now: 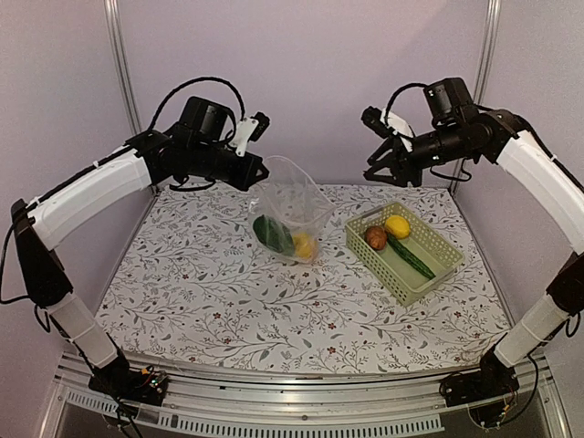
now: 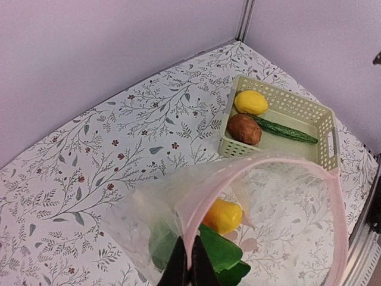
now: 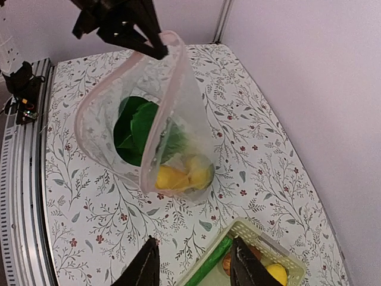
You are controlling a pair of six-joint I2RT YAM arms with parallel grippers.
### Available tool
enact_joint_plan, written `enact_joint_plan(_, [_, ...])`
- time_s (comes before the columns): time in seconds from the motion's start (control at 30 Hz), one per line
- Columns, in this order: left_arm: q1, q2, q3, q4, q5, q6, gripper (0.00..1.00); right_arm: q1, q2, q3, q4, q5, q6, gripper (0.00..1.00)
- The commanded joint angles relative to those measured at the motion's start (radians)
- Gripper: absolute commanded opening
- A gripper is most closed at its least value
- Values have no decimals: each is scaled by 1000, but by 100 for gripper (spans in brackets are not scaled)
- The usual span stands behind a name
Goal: Place the food in the zip-top bag and seal the zipper
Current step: Adjust the zipper food storage bag at the center of the board, then pick up the fake vegetable from the bin.
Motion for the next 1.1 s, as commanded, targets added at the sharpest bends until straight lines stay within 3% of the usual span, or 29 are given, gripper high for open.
enact_joint_plan(0.0, [2,-92,-117,107,-33,14,0,-198,-40,-97,14,-136,77,40])
enact_joint_plan(0.2, [0,-120,-235,153,-112,33,0,-292,16,-307,166,37,167,42])
enact_joint_plan(0.33, [-2,-154,-295,209,-110,23,0,-292,120,-341,189,101,195,48])
enact_joint_plan(0.43, [-4,-153,-308,217,-109,24,0,-292,194,-335,207,109,225,60])
enact_joint_plan(0.63, [-6,-153,-316,221,-103,24,0,-292,319,-269,206,134,275,73])
enact_joint_plan(0.8, [-6,-158,-321,226,-107,26,0,-291,419,-191,189,150,303,80])
enact_joint_plan(1.07, [-6,-157,-326,228,-105,27,0,-284,545,-127,175,181,351,82])
